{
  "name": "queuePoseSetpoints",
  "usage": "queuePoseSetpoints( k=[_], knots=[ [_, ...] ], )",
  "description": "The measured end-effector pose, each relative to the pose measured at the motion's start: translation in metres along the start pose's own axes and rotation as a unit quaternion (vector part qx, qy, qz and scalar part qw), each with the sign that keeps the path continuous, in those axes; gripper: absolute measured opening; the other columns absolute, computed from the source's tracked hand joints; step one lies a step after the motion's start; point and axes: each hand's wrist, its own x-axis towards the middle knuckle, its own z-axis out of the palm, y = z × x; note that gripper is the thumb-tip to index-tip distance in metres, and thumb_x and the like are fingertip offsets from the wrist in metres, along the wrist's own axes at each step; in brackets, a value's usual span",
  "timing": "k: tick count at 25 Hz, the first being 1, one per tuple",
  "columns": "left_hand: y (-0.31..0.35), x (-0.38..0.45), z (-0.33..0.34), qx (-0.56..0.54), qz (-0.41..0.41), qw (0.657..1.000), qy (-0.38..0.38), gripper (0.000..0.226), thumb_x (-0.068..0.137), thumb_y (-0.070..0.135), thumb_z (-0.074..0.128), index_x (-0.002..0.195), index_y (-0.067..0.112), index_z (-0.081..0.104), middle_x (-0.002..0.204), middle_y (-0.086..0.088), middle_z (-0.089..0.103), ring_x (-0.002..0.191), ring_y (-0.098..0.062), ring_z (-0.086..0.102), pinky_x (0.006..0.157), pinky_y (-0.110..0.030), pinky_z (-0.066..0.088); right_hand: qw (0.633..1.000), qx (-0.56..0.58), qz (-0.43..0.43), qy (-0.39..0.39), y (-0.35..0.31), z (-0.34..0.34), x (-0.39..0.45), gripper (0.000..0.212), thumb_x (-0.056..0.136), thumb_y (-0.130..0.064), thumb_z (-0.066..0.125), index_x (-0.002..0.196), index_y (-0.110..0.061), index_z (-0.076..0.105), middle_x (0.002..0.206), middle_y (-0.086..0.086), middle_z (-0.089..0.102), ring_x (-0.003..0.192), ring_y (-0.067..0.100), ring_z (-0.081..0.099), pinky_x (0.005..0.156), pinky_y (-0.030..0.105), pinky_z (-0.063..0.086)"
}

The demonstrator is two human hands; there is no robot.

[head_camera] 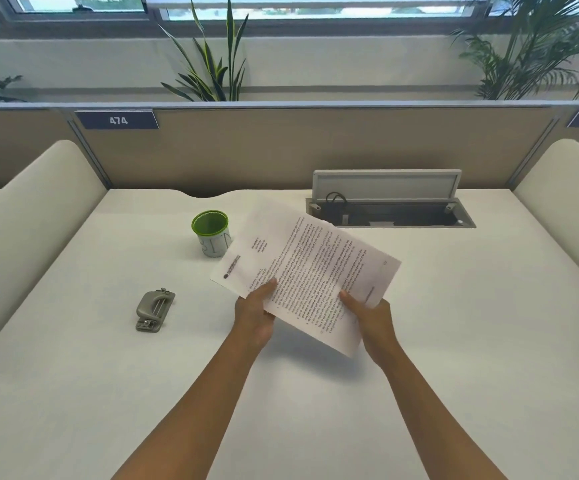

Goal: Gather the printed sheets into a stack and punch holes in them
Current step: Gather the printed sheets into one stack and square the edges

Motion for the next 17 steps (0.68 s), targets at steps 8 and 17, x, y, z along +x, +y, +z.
queuePoseSetpoints(
  k=[8, 17],
  knots=[
    [0.065, 0.023, -0.056, 0.372, -0.073, 0.925, -0.001, 0.038, 0.081, 0.017, 0.082, 0.117, 0.019, 0.071, 0.102, -0.004, 0.078, 0.083, -0.019, 0.071, 0.072, -0.031, 0.054, 0.988, -0.131, 0.028, -0.070, -0.024, -0.057, 0.006, 0.037, 0.084, -0.022, 0.081, 0.118, -0.012, 0.072, 0.110, 0.008, 0.079, 0.095, 0.029, 0.078, 0.080, 0.043, 0.063],
    [0.039, 0.018, -0.030, 0.347, 0.041, 0.933, -0.080, 0.035, 0.080, 0.014, 0.083, 0.114, 0.013, 0.073, 0.111, -0.007, 0.079, 0.104, -0.029, 0.074, 0.085, -0.040, 0.060, 0.980, -0.183, -0.038, -0.065, -0.031, -0.044, 0.007, 0.021, 0.088, -0.029, 0.076, 0.110, -0.026, 0.074, 0.103, -0.012, 0.079, 0.094, 0.006, 0.076, 0.075, 0.022, 0.060]
  ],
)
